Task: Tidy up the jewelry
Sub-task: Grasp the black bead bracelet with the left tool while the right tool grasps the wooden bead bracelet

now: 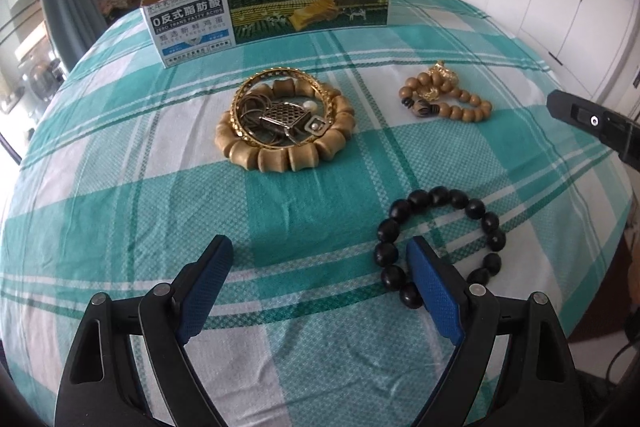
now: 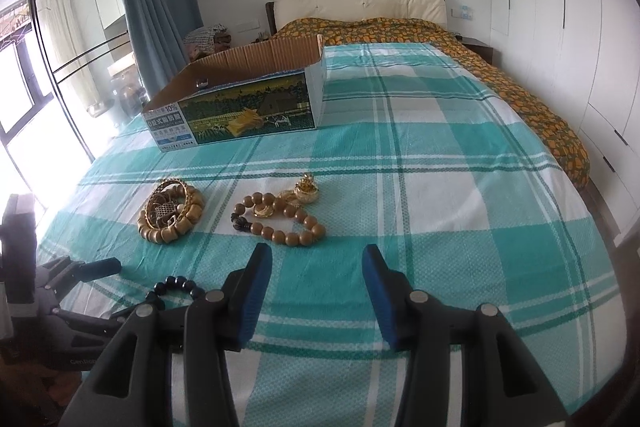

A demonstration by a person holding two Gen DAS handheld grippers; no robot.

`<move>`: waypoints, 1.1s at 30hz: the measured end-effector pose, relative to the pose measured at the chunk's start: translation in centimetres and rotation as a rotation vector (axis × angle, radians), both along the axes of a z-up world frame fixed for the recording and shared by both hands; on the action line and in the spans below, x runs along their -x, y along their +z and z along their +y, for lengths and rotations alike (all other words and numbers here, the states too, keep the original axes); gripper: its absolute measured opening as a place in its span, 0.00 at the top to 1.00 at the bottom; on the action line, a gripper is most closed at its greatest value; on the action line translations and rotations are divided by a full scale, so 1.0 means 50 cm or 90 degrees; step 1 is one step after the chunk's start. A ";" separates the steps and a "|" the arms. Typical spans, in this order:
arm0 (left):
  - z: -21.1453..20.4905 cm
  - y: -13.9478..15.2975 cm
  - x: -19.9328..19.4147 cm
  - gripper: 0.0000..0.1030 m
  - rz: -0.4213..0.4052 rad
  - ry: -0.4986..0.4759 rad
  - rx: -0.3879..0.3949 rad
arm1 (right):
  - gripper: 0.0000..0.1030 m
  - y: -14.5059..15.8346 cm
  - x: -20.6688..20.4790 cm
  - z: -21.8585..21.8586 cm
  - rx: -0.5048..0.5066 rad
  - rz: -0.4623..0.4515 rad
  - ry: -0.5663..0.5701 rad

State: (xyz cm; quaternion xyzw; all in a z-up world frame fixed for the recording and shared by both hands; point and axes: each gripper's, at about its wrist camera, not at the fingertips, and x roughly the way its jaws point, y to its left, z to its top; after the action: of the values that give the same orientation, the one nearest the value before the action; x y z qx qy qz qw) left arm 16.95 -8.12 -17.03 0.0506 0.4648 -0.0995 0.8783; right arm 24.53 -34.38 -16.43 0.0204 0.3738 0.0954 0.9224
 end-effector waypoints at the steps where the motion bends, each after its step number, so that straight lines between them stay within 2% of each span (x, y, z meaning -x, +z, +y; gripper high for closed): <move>1: 0.007 0.001 0.000 0.13 -0.001 0.005 -0.002 | 0.53 -0.003 -0.012 0.002 0.000 0.003 0.007; 7: 0.051 0.004 -0.003 0.13 -0.004 0.048 -0.018 | 0.53 -0.039 -0.091 0.031 0.005 0.050 0.059; 13: 0.072 0.003 -0.006 0.13 -0.002 0.067 -0.021 | 0.55 -0.073 -0.143 0.053 0.048 0.078 0.093; 18: 0.055 -0.002 -0.005 0.13 0.000 0.054 -0.017 | 0.69 -0.084 -0.136 0.070 0.093 0.076 0.117; 20: 0.045 0.000 -0.003 0.17 -0.002 0.041 -0.013 | 0.81 -0.085 -0.128 0.079 0.120 0.068 0.120; 21: 0.040 0.001 -0.001 0.23 -0.004 0.034 -0.009 | 0.83 -0.084 -0.127 0.080 0.118 0.071 0.121; 22: 0.035 0.003 0.000 0.29 -0.004 0.027 -0.004 | 0.89 -0.083 -0.126 0.080 0.114 0.076 0.120; 23: 0.030 0.005 0.001 0.33 -0.006 0.021 -0.003 | 0.89 -0.082 -0.124 0.079 0.110 0.080 0.117; 25: 0.021 0.008 0.004 0.54 -0.009 0.005 0.000 | 0.89 -0.080 -0.119 0.077 0.093 0.088 0.109; 26: 0.018 0.009 0.005 0.61 -0.010 -0.001 0.002 | 0.89 -0.077 -0.114 0.074 0.079 0.091 0.105; 28: 0.016 0.011 0.006 0.86 -0.009 -0.008 0.010 | 0.89 -0.069 -0.104 0.069 0.053 0.092 0.100; 33: 0.041 0.021 0.000 0.89 0.000 0.006 0.063 | 0.89 -0.035 -0.076 0.063 0.011 0.082 0.091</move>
State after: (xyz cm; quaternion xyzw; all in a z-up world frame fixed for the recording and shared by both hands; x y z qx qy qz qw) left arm 16.95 -6.06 -15.98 0.0046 0.4592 -0.1181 0.8804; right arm 28.35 -31.23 -18.17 -0.0079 0.4337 0.1560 0.8874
